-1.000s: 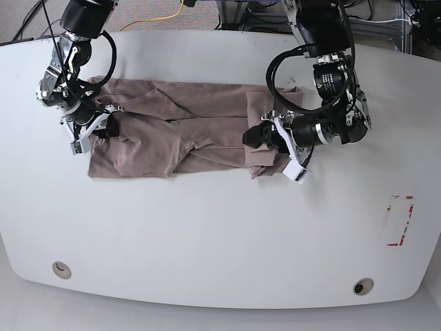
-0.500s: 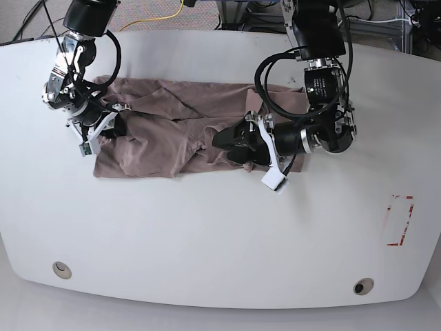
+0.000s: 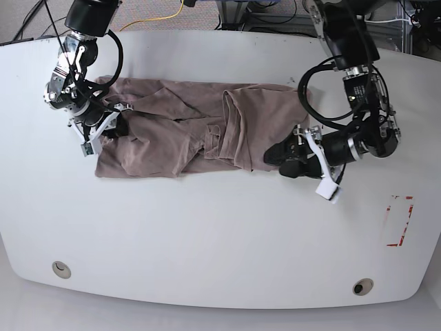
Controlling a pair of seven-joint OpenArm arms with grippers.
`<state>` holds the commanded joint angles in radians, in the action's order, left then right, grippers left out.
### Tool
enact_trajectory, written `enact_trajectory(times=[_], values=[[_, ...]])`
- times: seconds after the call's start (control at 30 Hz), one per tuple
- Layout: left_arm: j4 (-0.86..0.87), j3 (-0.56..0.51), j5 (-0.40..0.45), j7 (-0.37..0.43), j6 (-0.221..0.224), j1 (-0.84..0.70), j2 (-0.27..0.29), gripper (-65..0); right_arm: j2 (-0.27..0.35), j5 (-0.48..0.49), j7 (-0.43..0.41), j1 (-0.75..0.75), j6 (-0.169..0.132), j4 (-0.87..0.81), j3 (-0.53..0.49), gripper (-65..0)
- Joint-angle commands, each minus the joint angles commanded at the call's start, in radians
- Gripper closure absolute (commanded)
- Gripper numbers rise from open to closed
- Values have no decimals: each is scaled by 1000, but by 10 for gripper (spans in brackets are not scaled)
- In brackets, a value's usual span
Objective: Layout the t-shirt on the table in an organized manner, then fold the t-shirt properly
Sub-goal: 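Lower the folded end onto the shirt and open the left gripper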
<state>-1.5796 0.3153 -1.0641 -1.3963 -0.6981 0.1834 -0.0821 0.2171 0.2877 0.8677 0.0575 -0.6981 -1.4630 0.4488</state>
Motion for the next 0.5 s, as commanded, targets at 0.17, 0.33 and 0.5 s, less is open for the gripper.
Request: enact_trajectory(times=[0.17, 0.33, 0.5], values=[[-29, -2, 64, 24, 0, -34, -44, -344, -3, 2, 2, 0, 0, -12, 0, -138], [-52, -25, 161, 27, 0, -37, -38, -312, -3, 2, 2, 0, 0, -12, 0, -138], [-28, -106, 296, 114, 0, -46, -11, -156, -3, 2, 2, 0, 0, -12, 0, -138]])
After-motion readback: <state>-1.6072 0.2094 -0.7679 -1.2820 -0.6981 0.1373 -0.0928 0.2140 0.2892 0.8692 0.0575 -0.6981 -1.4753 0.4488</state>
